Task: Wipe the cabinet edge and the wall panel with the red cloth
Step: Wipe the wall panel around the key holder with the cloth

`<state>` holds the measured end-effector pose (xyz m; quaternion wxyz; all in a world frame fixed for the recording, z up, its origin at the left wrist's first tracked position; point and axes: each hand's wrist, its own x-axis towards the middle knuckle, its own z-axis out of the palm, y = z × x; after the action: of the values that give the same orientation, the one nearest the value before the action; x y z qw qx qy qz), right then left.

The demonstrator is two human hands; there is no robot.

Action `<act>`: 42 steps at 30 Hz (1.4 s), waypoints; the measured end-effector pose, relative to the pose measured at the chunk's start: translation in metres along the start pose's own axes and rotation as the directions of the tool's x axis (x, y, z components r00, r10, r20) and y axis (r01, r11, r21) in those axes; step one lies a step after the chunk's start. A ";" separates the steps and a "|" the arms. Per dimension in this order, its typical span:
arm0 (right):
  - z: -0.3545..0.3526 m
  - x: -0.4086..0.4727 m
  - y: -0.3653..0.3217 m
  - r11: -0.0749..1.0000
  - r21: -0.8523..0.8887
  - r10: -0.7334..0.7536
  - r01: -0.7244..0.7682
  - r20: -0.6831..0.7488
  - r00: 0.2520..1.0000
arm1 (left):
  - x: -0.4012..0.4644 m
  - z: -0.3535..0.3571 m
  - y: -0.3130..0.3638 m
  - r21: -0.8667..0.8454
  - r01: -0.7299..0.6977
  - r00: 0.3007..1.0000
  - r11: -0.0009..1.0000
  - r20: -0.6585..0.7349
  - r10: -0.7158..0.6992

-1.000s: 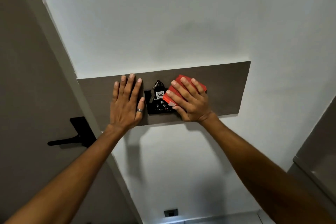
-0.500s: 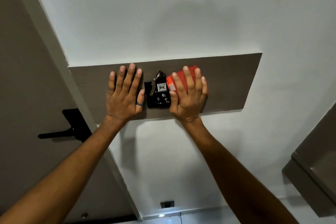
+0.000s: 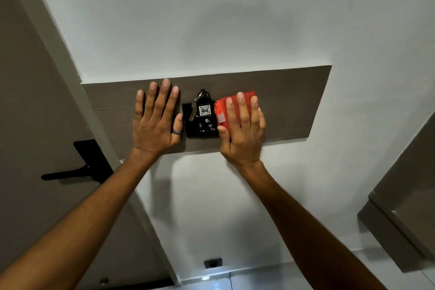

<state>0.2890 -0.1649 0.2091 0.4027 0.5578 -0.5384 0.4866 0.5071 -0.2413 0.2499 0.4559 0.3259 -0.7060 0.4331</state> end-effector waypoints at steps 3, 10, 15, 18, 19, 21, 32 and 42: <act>0.006 0.017 0.000 0.995 0.058 -0.074 0.076 -0.040 0.996 | 0.004 0.001 0.000 -0.005 0.002 1.000 1.000 0.004 -0.002; 0.026 0.000 0.009 0.991 0.007 -0.131 0.134 -0.170 0.977 | 0.000 0.003 -0.001 -0.002 0.001 1.000 1.000 -0.005 -0.001; 0.024 -0.033 0.002 0.994 -0.004 -0.108 0.108 -0.153 0.982 | 0.001 0.002 -0.001 0.021 -0.014 1.000 1.000 -0.026 0.014; 0.026 -0.004 -0.009 0.999 0.033 -0.028 0.036 -0.213 0.977 | 0.000 0.002 -0.001 0.020 -0.016 0.999 1.000 -0.028 0.016; 0.028 0.005 -0.011 0.999 0.052 0.007 0.005 -0.237 0.972 | -0.001 0.002 -0.001 0.017 -0.019 1.000 1.000 -0.022 0.019; 0.032 0.016 -0.012 0.996 0.083 0.038 -0.015 -0.272 0.962 | -0.003 0.005 -0.001 0.010 -0.017 1.000 1.000 -0.016 0.018; 0.031 -0.008 0.019 0.986 0.063 -0.137 0.155 -0.230 0.964 | -0.002 0.005 -0.001 0.003 -0.014 1.000 1.000 -0.021 0.014; 0.019 0.010 -0.010 0.997 0.076 0.002 0.009 -0.152 0.988 | 0.002 -0.002 0.002 -0.023 -0.011 1.000 1.000 -0.016 0.011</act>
<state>0.3008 -0.1841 0.2156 0.4217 0.5351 -0.4863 0.5471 0.5053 -0.2391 0.2520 0.4630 0.3130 -0.7091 0.4300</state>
